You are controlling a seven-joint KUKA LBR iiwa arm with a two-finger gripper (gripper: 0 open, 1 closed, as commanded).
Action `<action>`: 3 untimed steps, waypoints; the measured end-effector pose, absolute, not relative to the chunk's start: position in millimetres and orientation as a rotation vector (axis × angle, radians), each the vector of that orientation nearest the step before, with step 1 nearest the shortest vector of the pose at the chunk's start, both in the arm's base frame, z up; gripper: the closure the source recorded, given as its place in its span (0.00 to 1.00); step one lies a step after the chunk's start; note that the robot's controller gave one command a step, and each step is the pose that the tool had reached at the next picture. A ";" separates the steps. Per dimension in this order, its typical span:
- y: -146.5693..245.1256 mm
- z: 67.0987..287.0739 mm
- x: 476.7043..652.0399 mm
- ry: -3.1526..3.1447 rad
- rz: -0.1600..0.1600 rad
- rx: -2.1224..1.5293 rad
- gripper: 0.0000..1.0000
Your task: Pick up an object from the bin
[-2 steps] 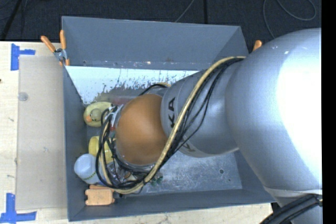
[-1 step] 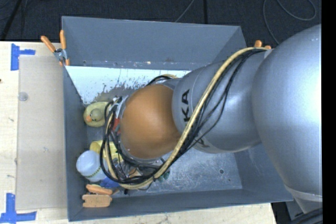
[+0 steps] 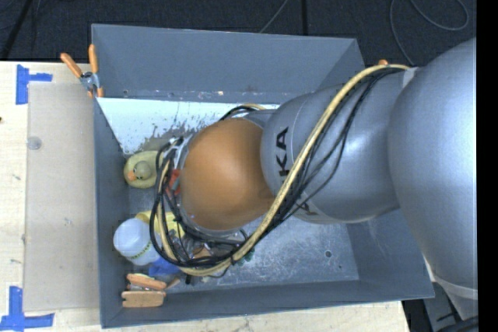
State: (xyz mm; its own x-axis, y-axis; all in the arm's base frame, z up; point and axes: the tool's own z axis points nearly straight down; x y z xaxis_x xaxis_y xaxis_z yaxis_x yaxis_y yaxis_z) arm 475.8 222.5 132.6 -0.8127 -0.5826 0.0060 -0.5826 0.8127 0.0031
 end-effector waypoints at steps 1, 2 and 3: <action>229.7 163.4 490.1 -2.937 -0.002 1.097 1.00; 225.8 138.5 496.6 -2.842 -0.003 1.335 1.00; 226.0 156.7 493.2 -2.923 -0.004 1.094 1.00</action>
Offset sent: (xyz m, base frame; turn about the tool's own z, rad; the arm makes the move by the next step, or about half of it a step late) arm 0.0281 -0.0058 -0.0626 0.0852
